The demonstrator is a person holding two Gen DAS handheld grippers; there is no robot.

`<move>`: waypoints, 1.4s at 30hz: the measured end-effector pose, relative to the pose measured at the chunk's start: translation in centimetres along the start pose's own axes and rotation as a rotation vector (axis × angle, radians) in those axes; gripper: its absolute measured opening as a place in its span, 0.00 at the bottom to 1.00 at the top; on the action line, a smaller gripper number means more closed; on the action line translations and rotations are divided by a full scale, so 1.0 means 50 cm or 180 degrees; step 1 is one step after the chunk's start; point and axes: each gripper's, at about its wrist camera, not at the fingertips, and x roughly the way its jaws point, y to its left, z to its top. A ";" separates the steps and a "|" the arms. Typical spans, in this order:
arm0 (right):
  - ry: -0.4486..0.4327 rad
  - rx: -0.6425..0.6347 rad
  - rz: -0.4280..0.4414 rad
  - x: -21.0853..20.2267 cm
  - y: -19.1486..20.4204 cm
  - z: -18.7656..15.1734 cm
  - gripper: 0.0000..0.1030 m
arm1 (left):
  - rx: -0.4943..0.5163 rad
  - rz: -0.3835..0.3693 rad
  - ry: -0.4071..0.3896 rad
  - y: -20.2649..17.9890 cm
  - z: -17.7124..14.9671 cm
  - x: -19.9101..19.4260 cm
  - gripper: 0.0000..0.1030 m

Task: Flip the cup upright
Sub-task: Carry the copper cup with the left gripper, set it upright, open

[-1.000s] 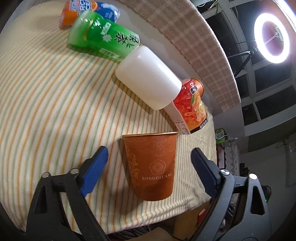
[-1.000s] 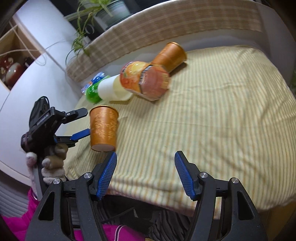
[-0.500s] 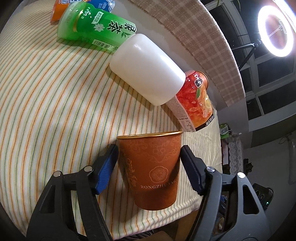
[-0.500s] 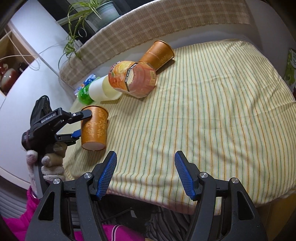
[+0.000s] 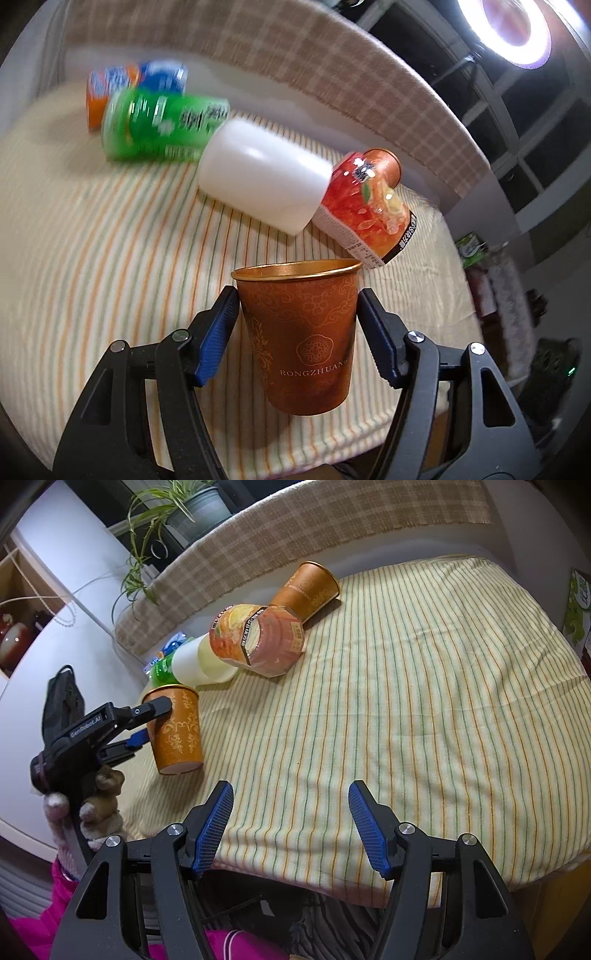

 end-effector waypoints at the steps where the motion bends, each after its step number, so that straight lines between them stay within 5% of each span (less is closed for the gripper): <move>1: -0.0003 -0.0002 -0.0001 0.001 0.001 0.001 0.62 | 0.0094 0.0063 -0.0064 -0.009 -0.002 -0.006 0.66; 18: -0.0022 0.0048 0.0001 -0.002 -0.002 -0.002 0.62 | 0.1096 0.0551 -0.0830 -0.095 -0.018 0.018 0.66; 42: -0.0361 -0.0356 -0.0407 -0.027 0.058 -0.001 0.62 | 0.1112 0.0325 -0.0671 -0.080 -0.072 -0.011 0.65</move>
